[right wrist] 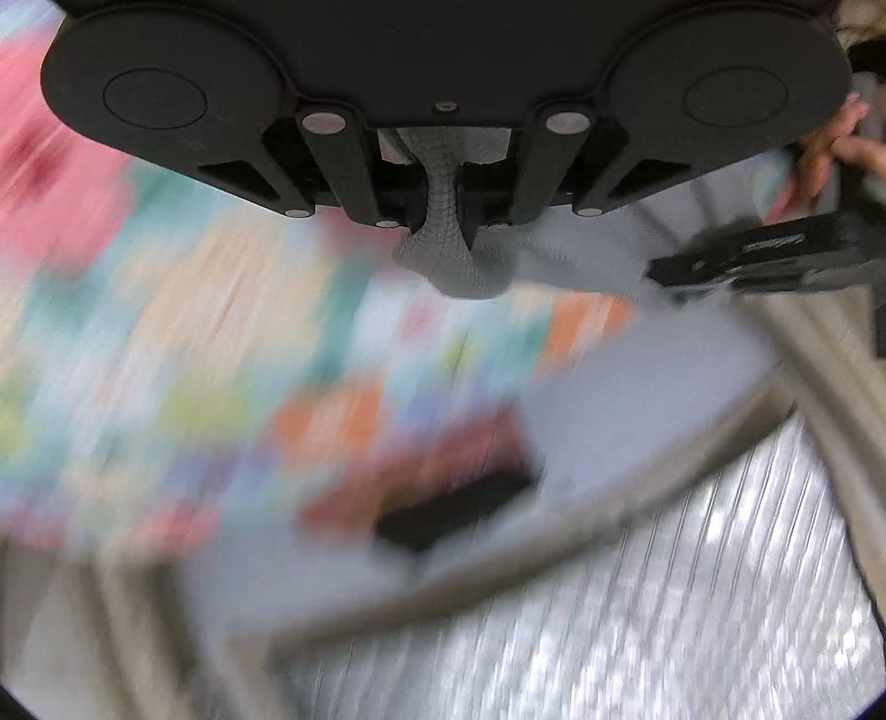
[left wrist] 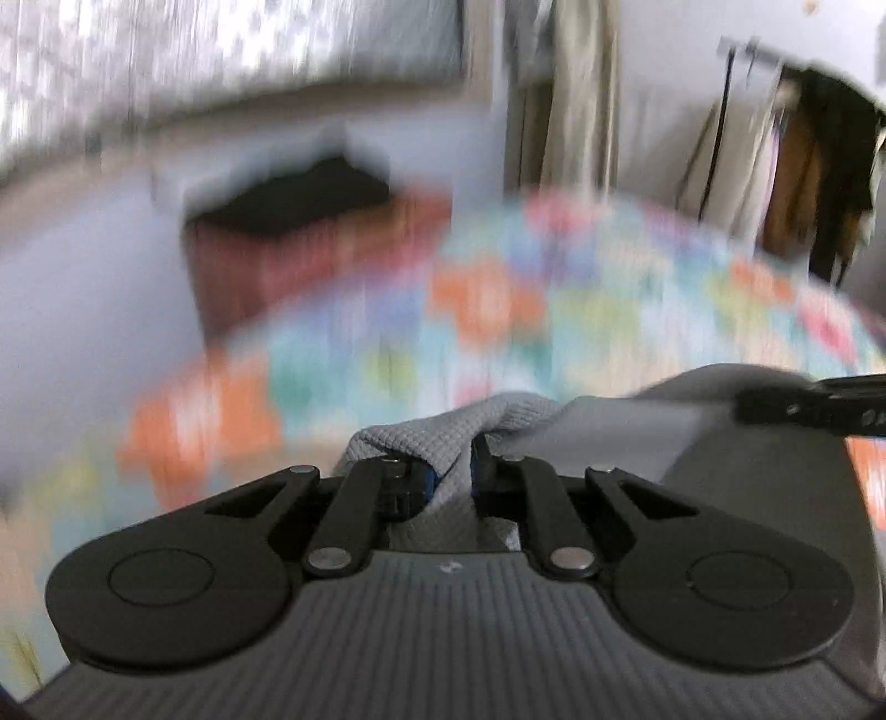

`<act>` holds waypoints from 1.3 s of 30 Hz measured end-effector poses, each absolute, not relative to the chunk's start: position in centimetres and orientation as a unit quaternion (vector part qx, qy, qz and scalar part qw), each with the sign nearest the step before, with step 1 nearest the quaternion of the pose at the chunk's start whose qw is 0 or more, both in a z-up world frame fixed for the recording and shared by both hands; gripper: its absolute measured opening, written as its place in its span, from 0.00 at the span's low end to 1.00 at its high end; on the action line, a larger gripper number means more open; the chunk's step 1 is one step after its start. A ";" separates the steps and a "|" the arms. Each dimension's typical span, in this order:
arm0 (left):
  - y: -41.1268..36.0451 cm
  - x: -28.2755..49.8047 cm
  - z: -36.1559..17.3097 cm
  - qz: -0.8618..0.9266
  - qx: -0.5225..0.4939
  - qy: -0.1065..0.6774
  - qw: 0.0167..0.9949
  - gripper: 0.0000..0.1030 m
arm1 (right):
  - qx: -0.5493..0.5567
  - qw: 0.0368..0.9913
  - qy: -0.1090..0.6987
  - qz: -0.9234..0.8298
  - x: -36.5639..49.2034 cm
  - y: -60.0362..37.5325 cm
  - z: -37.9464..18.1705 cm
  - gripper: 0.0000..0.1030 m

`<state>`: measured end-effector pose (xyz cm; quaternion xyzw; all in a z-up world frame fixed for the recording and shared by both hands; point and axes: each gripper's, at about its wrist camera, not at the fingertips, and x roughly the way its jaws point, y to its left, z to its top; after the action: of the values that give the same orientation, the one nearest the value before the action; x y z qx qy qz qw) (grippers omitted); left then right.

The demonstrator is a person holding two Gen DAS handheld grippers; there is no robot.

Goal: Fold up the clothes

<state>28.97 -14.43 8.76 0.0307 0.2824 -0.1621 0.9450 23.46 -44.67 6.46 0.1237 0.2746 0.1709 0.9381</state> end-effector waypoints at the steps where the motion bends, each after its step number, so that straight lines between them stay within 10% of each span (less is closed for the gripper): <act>1: -15.2 29.7 10.6 -0.166 0.034 0.249 0.954 0.10 | 0.118 0.952 0.238 0.155 23.4 -45.5 8.7 0.10; 5: -19.8 33.8 13.5 -0.157 0.055 0.200 0.966 0.17 | 0.067 0.981 0.156 0.094 25.1 -47.0 13.8 0.16; 7: -22.3 36.3 12.2 -0.143 0.089 0.225 0.960 0.61 | 0.034 0.983 0.173 0.058 27.0 -47.3 13.3 0.32; 9: -23.9 37.7 9.3 -0.124 0.128 0.265 0.948 0.73 | 0.033 0.977 0.212 0.016 27.6 -48.6 11.8 0.52; 19: -20.0 30.3 -3.6 -0.180 0.123 0.476 0.852 0.73 | 0.114 0.932 0.342 -0.038 12.7 -56.7 2.3 0.52; 39: -19.9 16.8 -6.0 -0.230 0.017 0.532 0.815 0.83 | 0.298 0.885 0.352 -0.063 0.1 -63.2 -7.2 0.56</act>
<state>16.84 -19.92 -5.96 0.0171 0.5316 -0.2302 0.8149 0.09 -63.17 -7.18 0.2981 0.3518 -0.0630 0.8851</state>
